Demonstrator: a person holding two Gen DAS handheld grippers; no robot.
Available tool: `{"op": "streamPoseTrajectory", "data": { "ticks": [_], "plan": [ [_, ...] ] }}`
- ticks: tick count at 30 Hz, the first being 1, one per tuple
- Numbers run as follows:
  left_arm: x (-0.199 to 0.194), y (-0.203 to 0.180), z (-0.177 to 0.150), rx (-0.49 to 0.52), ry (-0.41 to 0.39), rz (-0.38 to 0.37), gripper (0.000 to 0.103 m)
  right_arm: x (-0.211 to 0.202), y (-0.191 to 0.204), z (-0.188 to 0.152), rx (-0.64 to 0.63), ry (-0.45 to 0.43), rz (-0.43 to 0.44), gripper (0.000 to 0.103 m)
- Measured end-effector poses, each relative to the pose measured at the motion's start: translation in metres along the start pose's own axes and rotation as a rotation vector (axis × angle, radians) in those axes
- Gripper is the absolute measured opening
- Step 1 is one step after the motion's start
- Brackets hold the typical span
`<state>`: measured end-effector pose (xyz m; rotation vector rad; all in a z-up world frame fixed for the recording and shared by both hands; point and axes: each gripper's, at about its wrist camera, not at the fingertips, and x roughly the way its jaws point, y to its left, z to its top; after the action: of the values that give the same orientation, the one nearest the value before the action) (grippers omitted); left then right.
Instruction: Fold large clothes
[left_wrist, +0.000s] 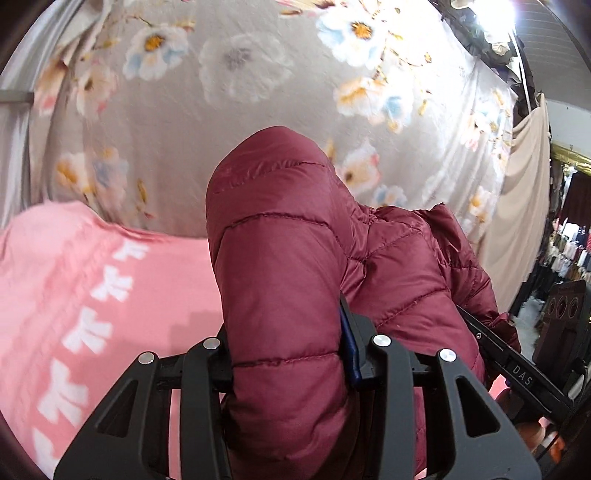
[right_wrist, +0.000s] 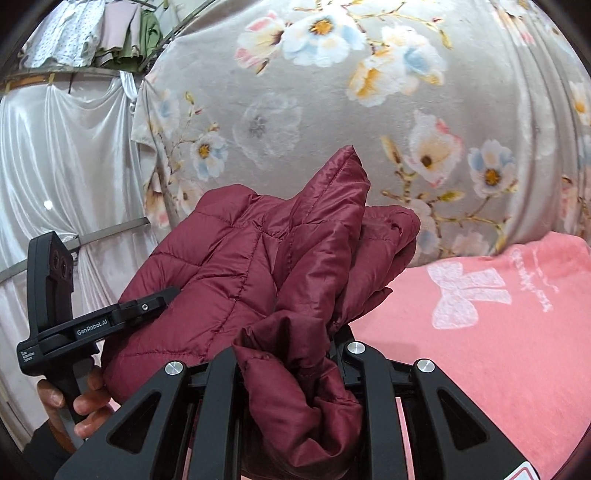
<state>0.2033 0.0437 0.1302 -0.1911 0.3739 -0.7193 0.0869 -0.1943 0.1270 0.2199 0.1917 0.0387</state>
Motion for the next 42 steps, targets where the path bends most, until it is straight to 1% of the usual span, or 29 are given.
{"op": "streamPoseTrajectory", "data": {
  "ticks": [2, 5, 8, 13, 17, 23, 25, 26, 27, 29, 30, 31, 32, 33, 35, 36, 38, 40, 41, 42],
  "plan": [
    [0.010, 0.020, 0.003, 0.003, -0.007, 0.019, 0.039, 0.027, 0.004, -0.003, 0.008, 0.008, 0.010, 0.017],
    [0.025, 0.045, -0.003, -0.002, 0.006, 0.036, 0.039, 0.062, 0.010, -0.012, 0.014, 0.037, 0.011, 0.017],
    [0.047, 0.074, -0.015, -0.020, 0.028, 0.050, 0.039, 0.092, 0.014, -0.024, 0.004, 0.066, 0.001, 0.017],
    [0.076, 0.107, -0.038, -0.039, 0.054, 0.068, 0.039, 0.138, 0.010, -0.052, 0.005, 0.133, -0.020, 0.017],
    [0.107, 0.129, -0.061, -0.058, 0.114, 0.080, 0.039, 0.166, 0.001, -0.078, 0.008, 0.202, -0.051, 0.017],
    [0.138, 0.144, -0.095, -0.062, 0.210, 0.111, 0.040, 0.195, -0.016, -0.117, 0.005, 0.334, -0.090, 0.017],
    [0.143, 0.151, -0.107, -0.066, 0.211, 0.137, 0.044, 0.200, -0.018, -0.127, -0.011, 0.360, -0.107, 0.019],
    [0.144, 0.153, -0.109, -0.073, 0.213, 0.139, 0.047, 0.203, -0.019, -0.131, -0.014, 0.378, -0.112, 0.021],
    [0.145, 0.156, -0.110, -0.085, 0.224, 0.144, 0.048, 0.205, -0.020, -0.132, -0.010, 0.389, -0.112, 0.025],
    [0.148, 0.158, -0.111, -0.089, 0.243, 0.159, 0.055, 0.207, -0.021, -0.132, -0.001, 0.403, -0.121, 0.026],
    [0.150, 0.158, -0.112, -0.092, 0.260, 0.180, 0.057, 0.205, -0.021, -0.131, -0.007, 0.409, -0.134, 0.030],
    [0.148, 0.159, -0.112, -0.104, 0.273, 0.189, 0.059, 0.203, -0.020, -0.131, -0.018, 0.417, -0.147, 0.032],
    [0.143, 0.160, -0.112, -0.114, 0.280, 0.202, 0.061, 0.196, -0.019, -0.130, -0.032, 0.424, -0.163, 0.037],
    [0.138, 0.159, -0.110, -0.119, 0.284, 0.222, 0.062, 0.191, -0.019, -0.128, -0.038, 0.425, -0.175, 0.044],
    [0.117, 0.152, -0.105, -0.112, 0.278, 0.295, 0.071, 0.170, -0.019, -0.123, -0.056, 0.400, -0.227, 0.052],
    [0.107, 0.149, -0.103, -0.107, 0.271, 0.323, 0.072, 0.156, -0.019, -0.120, -0.062, 0.380, -0.251, 0.054],
    [0.092, 0.141, -0.099, -0.096, 0.276, 0.367, 0.073, 0.136, -0.018, -0.115, -0.057, 0.352, -0.264, 0.054],
    [0.082, 0.132, -0.094, -0.085, 0.300, 0.444, 0.073, 0.122, -0.010, -0.107, -0.060, 0.338, -0.265, 0.043],
    [0.080, 0.126, -0.092, -0.082, 0.315, 0.484, 0.073, 0.122, -0.003, -0.104, -0.076, 0.347, -0.264, 0.026],
    [0.080, 0.121, -0.090, -0.084, 0.327, 0.509, 0.073, 0.124, 0.004, -0.101, -0.093, 0.357, -0.270, 0.014]
  ]
}}
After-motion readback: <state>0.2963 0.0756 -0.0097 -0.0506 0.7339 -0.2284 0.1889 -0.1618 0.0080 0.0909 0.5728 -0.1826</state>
